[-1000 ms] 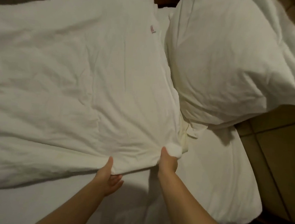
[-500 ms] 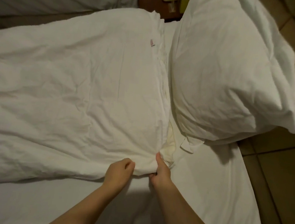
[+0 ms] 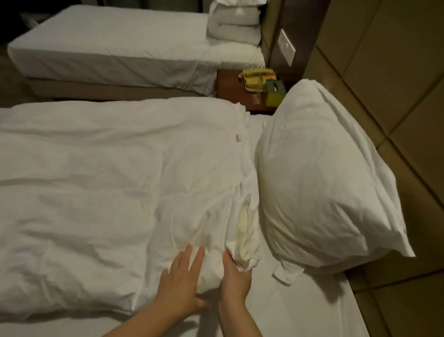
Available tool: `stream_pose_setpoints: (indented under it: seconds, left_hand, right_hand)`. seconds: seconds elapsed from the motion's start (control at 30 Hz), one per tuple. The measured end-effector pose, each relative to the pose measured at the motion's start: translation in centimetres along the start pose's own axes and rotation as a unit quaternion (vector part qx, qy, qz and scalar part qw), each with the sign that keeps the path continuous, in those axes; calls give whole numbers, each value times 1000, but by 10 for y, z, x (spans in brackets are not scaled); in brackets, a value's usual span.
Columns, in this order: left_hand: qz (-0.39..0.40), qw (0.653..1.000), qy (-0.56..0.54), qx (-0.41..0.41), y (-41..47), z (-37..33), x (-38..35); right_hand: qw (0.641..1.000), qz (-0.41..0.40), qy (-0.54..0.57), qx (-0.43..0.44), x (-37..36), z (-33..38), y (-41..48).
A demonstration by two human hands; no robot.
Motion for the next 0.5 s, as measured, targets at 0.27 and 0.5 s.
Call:
stream_pose_setpoints:
  seconds: [0.27,0.5]
  left_hand:
    - [-21,961,-274,-22,6,70,39]
    - [185,902,-390,22,-7,150,95]
  right_hand:
    - [973,-17,-110,203,-72,26,-107]
    - [959,1,-166,231,-138,22,-182]
Point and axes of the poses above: each hand's wrist, its own y-axis towards the middle knuckle, its own x-axis out of the back of the hand, z = x × y, the point moved 9 cm from there along y, towards the middle knuckle, and after that the axes turned 14 degrees about -z, right-handed, at the moved point
